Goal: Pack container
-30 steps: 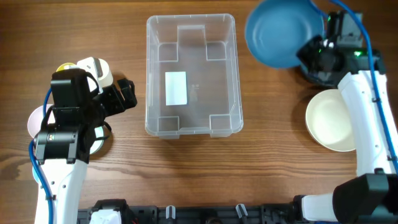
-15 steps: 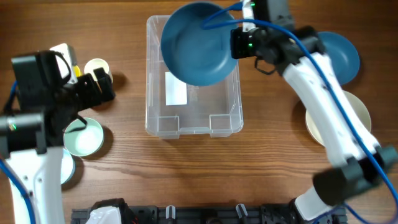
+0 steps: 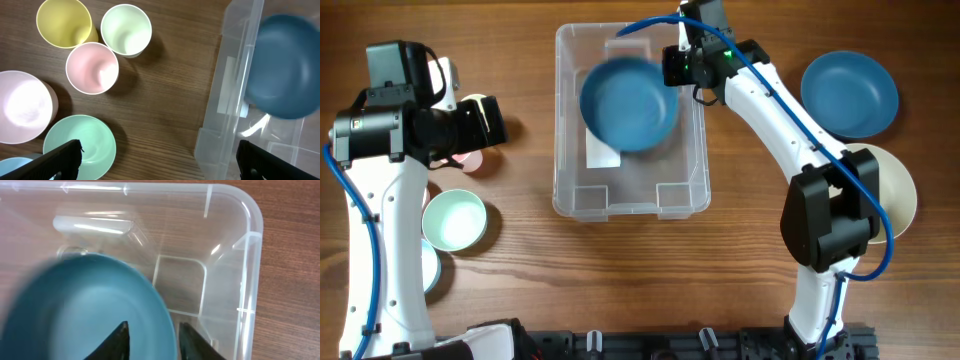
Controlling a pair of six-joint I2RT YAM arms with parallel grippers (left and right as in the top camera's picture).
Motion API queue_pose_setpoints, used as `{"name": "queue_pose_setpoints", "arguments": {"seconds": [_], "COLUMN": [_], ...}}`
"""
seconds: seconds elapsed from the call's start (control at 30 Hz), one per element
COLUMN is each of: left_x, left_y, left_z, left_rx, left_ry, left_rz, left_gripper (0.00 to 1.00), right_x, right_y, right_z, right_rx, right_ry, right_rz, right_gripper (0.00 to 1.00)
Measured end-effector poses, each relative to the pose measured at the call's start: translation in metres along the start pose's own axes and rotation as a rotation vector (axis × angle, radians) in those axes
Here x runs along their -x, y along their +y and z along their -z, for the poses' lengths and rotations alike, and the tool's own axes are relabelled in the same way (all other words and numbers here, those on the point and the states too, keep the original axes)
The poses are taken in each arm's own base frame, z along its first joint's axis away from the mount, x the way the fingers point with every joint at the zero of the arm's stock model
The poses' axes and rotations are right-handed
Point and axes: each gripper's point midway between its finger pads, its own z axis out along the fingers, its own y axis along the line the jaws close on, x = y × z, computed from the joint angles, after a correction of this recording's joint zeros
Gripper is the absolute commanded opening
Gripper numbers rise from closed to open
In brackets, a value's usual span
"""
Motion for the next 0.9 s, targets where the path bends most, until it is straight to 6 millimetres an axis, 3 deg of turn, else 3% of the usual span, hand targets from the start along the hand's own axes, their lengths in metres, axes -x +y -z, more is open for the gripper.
{"name": "queue_pose_setpoints", "arguments": {"seconds": [0.13,0.17,0.27,0.3,0.33,0.37,0.4,0.43,0.47,0.53,0.6,0.67,0.83,0.9], "left_x": [0.0,0.0,0.0,0.0,0.0,0.0,0.0,0.0,0.0,0.0,0.0,0.0,0.0,0.0], "left_y": [0.0,0.0,0.0,0.0,0.0,0.0,0.0,0.0,0.0,0.0,0.0,0.0,0.0,0.0], "left_z": [0.0,0.0,0.0,0.0,0.0,0.0,0.0,0.0,0.0,0.0,0.0,0.0,0.0,0.0], "left_rx": [0.0,0.0,0.0,0.0,0.0,0.0,0.0,0.0,0.0,0.0,0.0,0.0,0.0,-0.001], "left_ry": [0.0,0.0,0.0,0.0,0.0,0.001,0.0,0.0,0.0,-0.001,0.0,0.0,0.0,0.001], "left_rz": [0.0,0.0,0.0,0.0,0.0,0.0,0.0,0.0,0.0,0.0,0.0,0.0,0.0,0.0], "left_gripper": [1.0,1.0,1.0,1.0,1.0,1.0,1.0,1.0,1.0,1.0,1.0,1.0,1.0,1.0], "right_x": [-0.012,-0.014,0.009,0.036,0.043,0.051,0.05,0.029,0.012,-0.018,-0.05,-0.074,-0.112,-0.127], "right_y": [-0.002,-0.003,-0.004,-0.019,-0.041,-0.075,-0.109,-0.164,-0.208,-0.228,-0.279,-0.315,-0.381,-0.398], "right_z": [0.001,0.006,0.051,0.108,0.147,0.189,0.217,0.243,0.243,0.231,0.214,0.201,0.174,0.159], "right_rx": [-0.007,-0.011,-0.006,-0.025,-0.066,-0.12,-0.179,-0.29,-0.38,-0.425,-0.508,-0.558,-0.565,-0.569], "right_ry": [0.048,0.06,-0.013,-0.121,-0.169,-0.235,-0.268,-0.25,-0.229,-0.117,-0.035,0.024,0.089,0.129], "right_rz": [-0.006,-0.006,-0.025,-0.095,-0.176,-0.29,-0.389,-0.563,-0.692,-0.789,-0.921,-1.0,-1.076,-1.069], "right_gripper": [0.47,0.52,0.64,0.74,0.81,0.82,0.87,1.0,1.0,1.0,0.99,1.0,1.0,1.0]}}
